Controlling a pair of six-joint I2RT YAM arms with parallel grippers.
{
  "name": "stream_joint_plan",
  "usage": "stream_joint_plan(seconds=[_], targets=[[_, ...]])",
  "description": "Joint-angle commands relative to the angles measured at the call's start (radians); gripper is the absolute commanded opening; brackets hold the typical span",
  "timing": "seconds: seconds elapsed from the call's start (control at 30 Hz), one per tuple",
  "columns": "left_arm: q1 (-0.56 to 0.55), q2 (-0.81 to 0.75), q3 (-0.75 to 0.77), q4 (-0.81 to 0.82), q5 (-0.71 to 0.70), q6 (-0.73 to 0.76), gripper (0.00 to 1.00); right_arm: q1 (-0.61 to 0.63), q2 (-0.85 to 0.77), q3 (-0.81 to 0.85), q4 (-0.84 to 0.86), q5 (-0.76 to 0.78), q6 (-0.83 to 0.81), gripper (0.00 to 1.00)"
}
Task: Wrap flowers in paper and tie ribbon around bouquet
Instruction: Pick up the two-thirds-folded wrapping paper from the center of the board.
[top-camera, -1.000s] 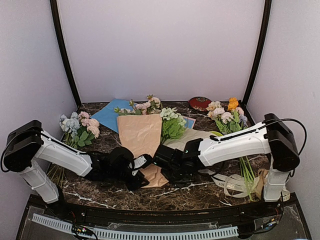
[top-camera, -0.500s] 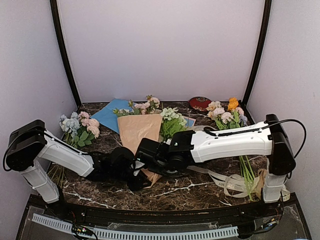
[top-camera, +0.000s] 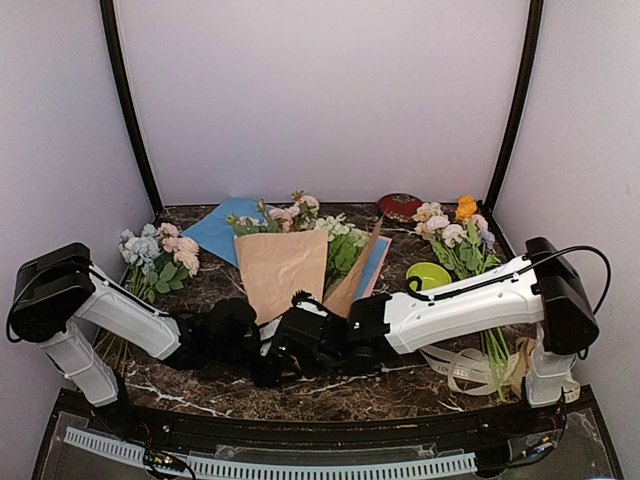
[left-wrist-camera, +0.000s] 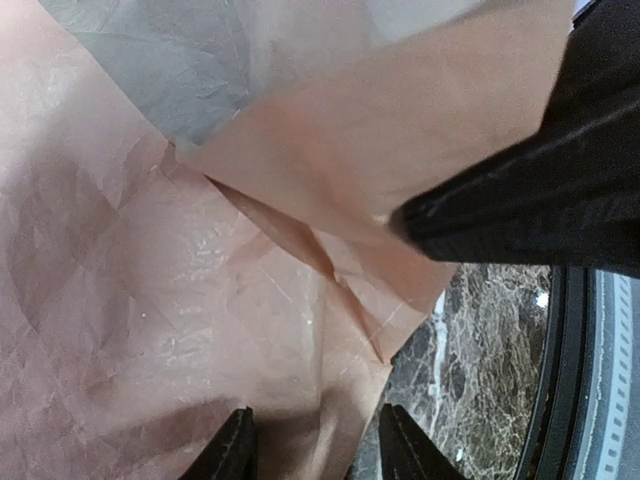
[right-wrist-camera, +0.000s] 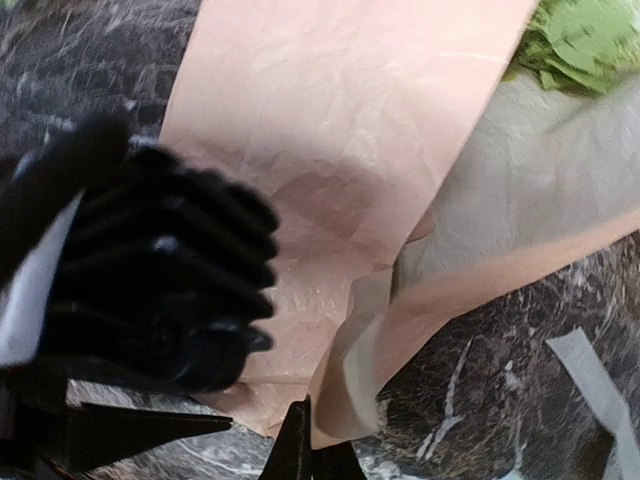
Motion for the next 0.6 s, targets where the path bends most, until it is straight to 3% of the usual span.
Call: stream_joint_plan(seconds=[0.0,0.27,0.43,0.57], targets=[[0.031,-0.004,-0.053,-0.018,0.115,-0.042,0.43,0.018,-0.014,-0.008,0.129,0.015,-0.338,0.00],[0.101,0.017,-0.079,0.104,0.262,-0.086,0.48,0.023,0.049,-0.011,0.226,-0.039,-0.673,0.00],[0.109,-0.013,-0.098,0.167,0.344,-0.111,0.53,0.023,0.094,-0.021,0.239,-0.043,-0.767,0.00],[0.111,-0.097,-0.121,0.163,0.329,-0.114,0.55,0.015,0.108,-0.043,0.246,-0.061,-0.798,0.00]])
